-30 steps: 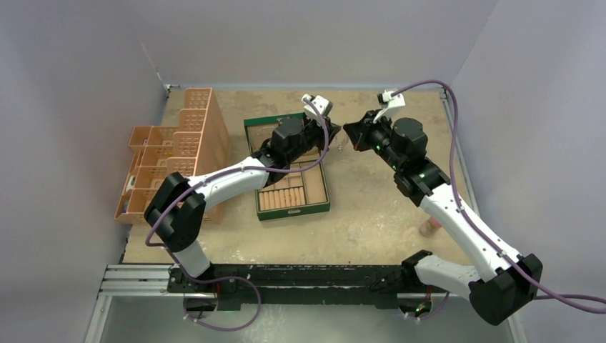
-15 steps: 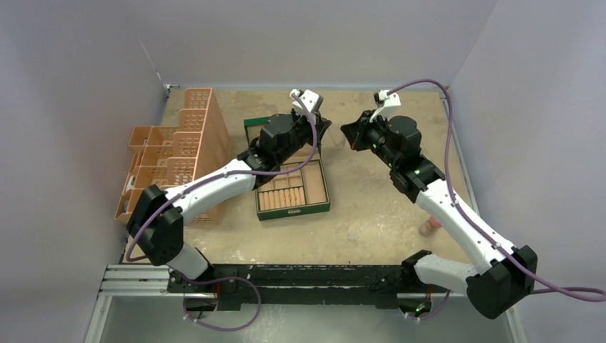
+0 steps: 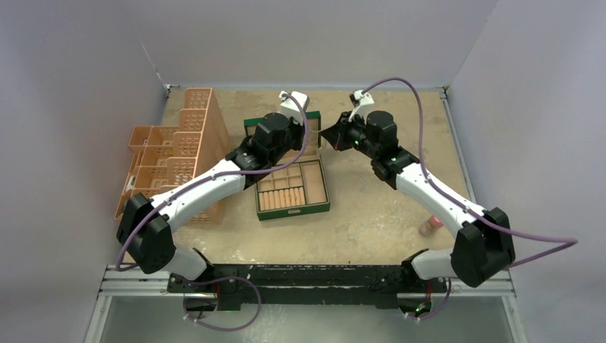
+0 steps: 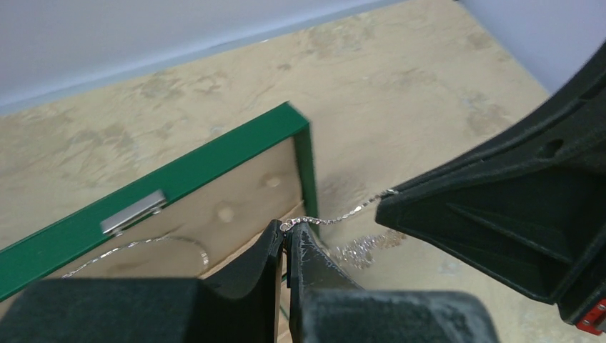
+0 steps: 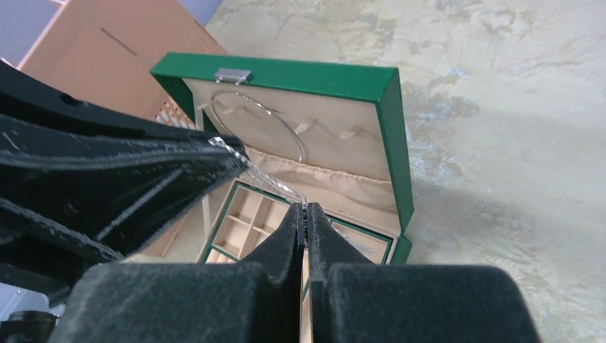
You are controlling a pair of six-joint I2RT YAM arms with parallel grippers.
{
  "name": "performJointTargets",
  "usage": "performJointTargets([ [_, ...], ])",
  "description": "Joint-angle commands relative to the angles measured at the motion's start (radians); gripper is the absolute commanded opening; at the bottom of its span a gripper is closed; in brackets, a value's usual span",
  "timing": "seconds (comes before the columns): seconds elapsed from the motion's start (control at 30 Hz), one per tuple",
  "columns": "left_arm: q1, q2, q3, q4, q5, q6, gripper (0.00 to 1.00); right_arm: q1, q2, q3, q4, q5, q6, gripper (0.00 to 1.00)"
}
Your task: Organize the mixed jewelry
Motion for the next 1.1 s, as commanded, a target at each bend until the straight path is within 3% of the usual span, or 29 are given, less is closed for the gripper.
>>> performJointTargets([
  [0.0,0.049,-0.023,0.017,-0.085,-0.076,-0.001,0.0,0.015,0.052,0.059,0.094,-0.058,0.02,0.0],
  [0.5,0.135,0.078,0.081,-0.123,-0.056,0.02,0.0,0.055,0.237,0.165,0.136,0.069,0.045,0.0],
  [1.07,0.137,0.187,0.177,-0.12,-0.041,-0.009,0.0,0.057,0.264,0.161,0.138,0.263,0.134,0.0],
])
